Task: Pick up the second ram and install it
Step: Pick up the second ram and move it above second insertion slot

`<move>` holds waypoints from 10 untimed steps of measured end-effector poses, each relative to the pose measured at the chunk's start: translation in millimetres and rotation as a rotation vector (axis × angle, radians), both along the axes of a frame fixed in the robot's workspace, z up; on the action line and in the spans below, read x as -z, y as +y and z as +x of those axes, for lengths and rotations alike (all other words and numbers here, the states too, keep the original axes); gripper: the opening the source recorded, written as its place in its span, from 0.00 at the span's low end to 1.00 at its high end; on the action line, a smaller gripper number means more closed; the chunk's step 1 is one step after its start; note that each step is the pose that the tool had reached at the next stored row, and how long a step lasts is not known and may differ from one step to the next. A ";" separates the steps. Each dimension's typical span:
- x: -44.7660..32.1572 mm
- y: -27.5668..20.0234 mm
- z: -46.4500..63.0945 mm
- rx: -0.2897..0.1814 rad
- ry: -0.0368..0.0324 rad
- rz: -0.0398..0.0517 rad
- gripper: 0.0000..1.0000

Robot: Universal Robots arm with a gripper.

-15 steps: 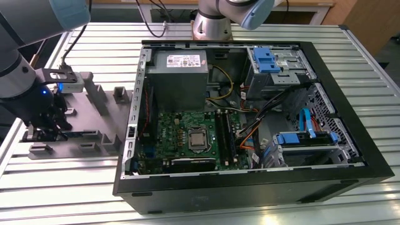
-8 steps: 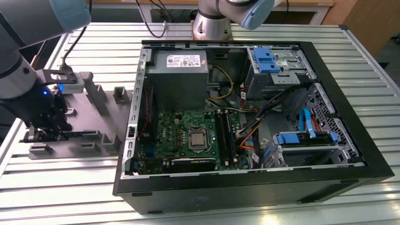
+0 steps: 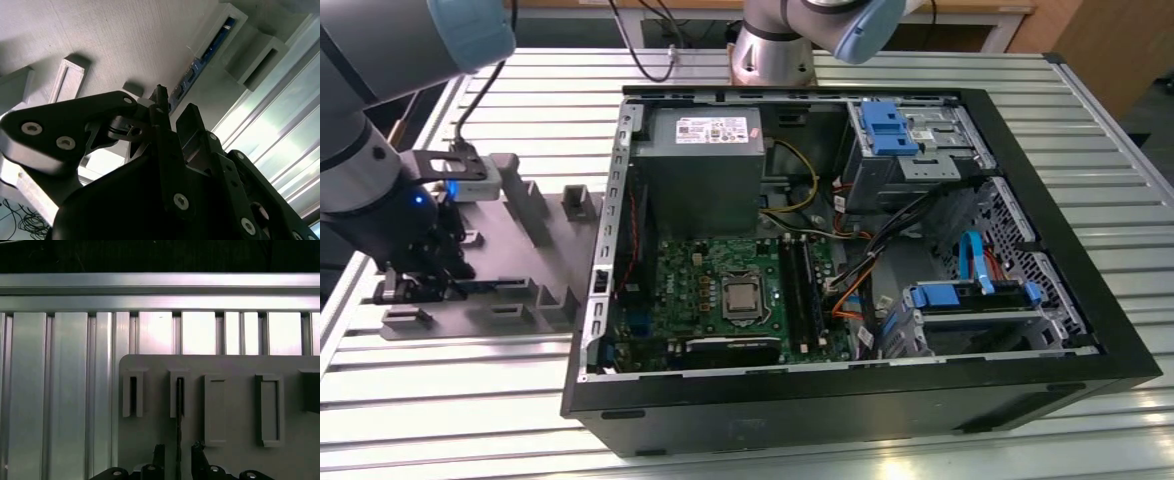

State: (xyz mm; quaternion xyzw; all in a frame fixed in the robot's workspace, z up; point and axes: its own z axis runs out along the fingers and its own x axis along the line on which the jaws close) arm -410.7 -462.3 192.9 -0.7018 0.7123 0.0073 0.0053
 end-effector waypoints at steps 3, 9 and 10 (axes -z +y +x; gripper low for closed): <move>1.2 0.2 -0.1 0.001 0.0002 -0.0001 0.35; 3.4 0.3 -0.3 0.002 0.0001 -0.0001 0.27; 3.7 0.3 -0.3 0.002 0.0001 -0.0001 0.27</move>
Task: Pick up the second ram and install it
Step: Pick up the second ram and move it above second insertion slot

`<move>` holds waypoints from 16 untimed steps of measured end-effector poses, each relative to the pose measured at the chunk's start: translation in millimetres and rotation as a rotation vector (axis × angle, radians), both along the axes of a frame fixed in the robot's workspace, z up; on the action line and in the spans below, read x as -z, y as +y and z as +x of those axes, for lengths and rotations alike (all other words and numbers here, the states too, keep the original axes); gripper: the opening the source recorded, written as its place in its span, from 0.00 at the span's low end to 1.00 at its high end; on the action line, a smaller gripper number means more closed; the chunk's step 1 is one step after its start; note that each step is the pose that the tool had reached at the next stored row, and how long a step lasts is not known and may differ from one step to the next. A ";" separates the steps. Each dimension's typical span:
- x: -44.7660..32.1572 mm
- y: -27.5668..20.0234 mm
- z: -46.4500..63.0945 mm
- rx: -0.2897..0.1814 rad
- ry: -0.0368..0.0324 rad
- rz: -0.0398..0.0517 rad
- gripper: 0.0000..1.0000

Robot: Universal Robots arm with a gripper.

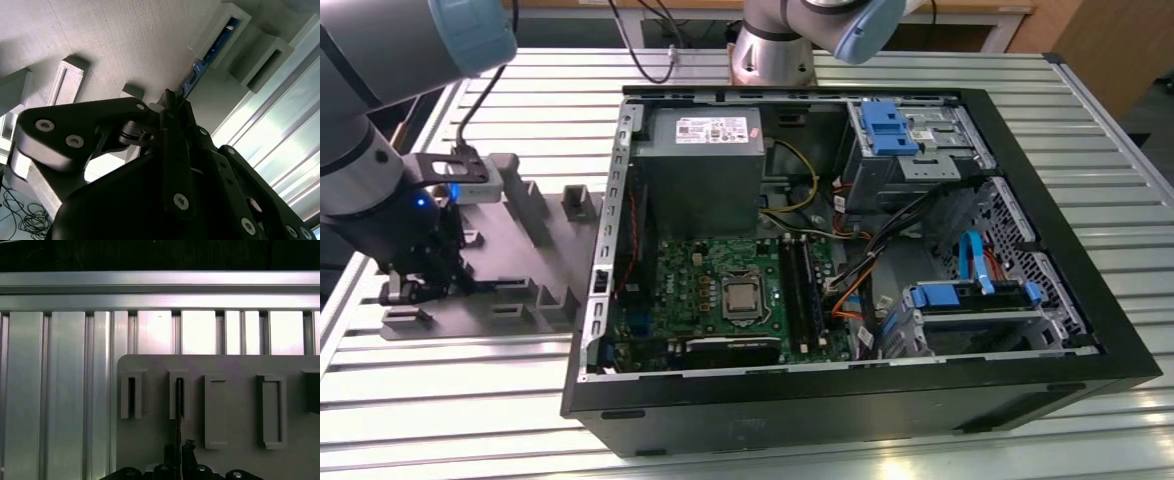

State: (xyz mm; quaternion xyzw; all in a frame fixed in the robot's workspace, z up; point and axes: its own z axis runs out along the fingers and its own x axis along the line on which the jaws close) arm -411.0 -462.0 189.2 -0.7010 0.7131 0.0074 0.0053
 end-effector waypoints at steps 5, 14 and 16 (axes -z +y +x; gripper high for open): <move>2.2 0.1 -0.9 0.000 -0.0001 -0.0001 0.20; 3.8 0.0 -4.3 0.000 0.0000 -0.0009 0.20; 4.4 0.0 -4.7 0.000 -0.0002 -0.0007 0.20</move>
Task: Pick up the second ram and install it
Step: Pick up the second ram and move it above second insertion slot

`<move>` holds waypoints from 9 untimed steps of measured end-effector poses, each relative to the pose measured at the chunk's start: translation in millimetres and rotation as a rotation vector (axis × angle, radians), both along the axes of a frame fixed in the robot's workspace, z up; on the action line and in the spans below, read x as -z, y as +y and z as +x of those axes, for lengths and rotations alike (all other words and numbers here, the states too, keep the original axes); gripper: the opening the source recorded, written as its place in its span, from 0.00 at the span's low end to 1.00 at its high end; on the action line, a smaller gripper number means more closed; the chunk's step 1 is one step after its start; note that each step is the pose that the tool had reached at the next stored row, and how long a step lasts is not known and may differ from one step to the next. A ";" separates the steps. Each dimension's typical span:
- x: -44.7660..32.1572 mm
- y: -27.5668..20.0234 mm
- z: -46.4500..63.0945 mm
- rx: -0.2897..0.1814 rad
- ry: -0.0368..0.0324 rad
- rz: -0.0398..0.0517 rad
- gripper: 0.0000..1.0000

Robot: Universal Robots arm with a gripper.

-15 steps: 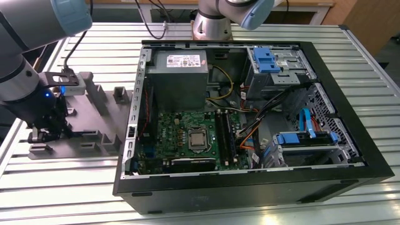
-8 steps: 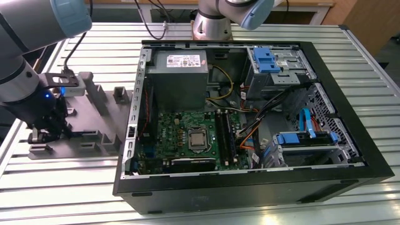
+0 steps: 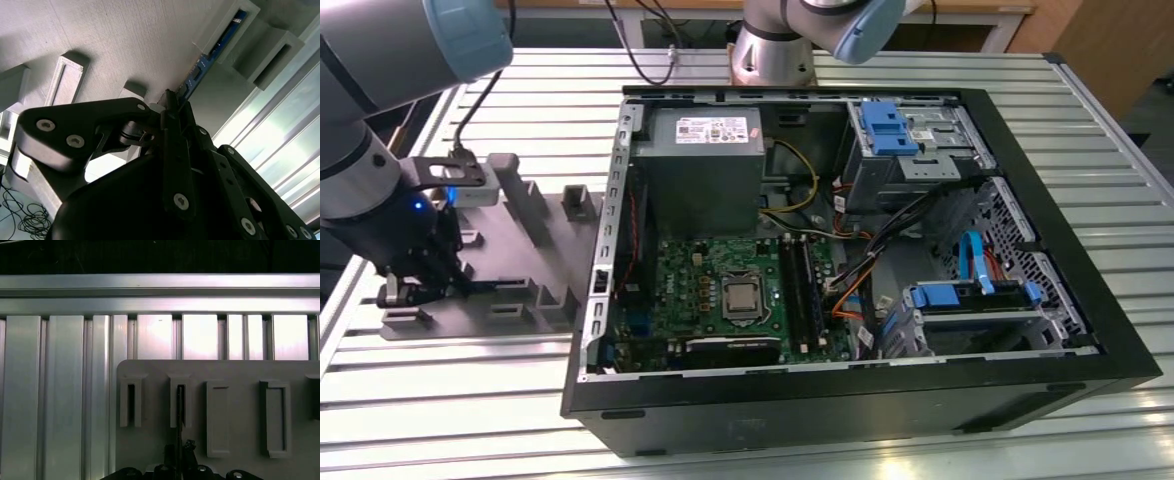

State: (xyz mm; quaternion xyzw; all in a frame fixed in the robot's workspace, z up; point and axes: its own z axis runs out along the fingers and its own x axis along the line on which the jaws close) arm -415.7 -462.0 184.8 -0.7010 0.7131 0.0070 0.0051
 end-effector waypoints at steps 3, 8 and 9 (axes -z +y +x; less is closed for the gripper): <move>0.2 0.0 -0.2 0.000 0.0003 -0.0003 0.20; 1.2 0.0 0.6 0.000 -0.0001 0.0001 0.20; 1.2 0.0 0.7 0.000 0.0000 0.0000 0.20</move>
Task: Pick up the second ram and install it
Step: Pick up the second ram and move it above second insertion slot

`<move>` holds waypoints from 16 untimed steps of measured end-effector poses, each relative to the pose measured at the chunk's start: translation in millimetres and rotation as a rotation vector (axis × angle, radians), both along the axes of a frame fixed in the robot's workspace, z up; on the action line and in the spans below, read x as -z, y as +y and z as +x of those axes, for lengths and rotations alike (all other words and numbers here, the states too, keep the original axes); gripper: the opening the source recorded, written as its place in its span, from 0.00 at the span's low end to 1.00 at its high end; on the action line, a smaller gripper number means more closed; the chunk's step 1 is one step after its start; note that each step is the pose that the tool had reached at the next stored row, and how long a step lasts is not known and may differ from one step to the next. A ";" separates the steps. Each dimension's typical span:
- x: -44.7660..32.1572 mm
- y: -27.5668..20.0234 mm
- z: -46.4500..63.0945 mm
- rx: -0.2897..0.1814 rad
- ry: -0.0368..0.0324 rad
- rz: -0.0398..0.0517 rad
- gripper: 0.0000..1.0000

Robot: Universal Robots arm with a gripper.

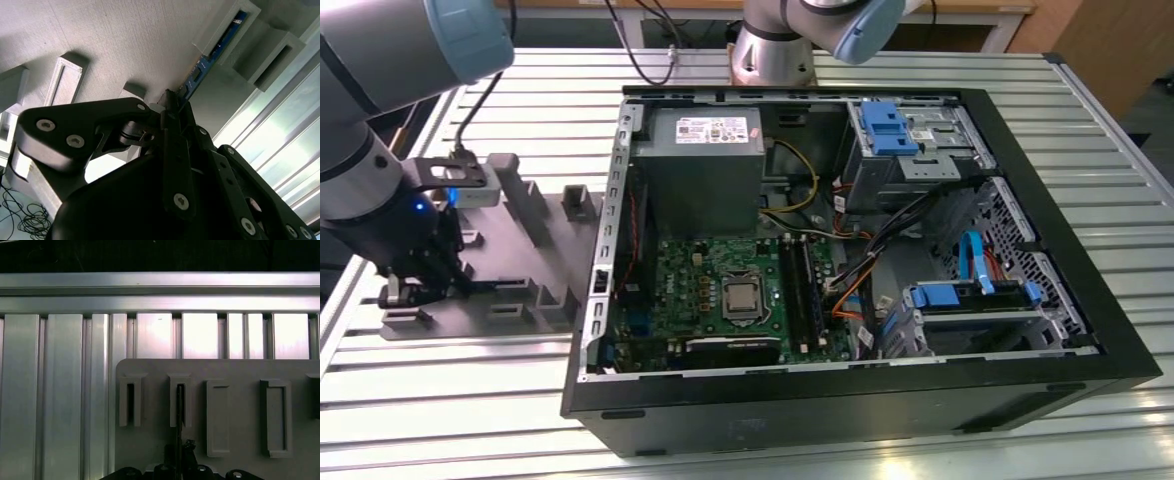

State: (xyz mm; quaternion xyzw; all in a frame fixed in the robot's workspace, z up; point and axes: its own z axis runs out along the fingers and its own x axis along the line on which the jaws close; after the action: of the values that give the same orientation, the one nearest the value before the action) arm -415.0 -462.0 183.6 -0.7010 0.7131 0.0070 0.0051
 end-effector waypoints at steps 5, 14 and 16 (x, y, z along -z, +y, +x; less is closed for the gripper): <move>-0.2 0.0 1.0 0.000 0.0003 -0.0002 0.20; -0.2 0.0 1.2 0.000 0.0003 -0.0002 0.20; -0.2 0.0 1.2 0.000 0.0003 -0.0002 0.19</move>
State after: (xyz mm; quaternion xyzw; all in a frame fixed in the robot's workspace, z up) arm -413.8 -462.0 183.8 -0.7010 0.7131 0.0071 0.0050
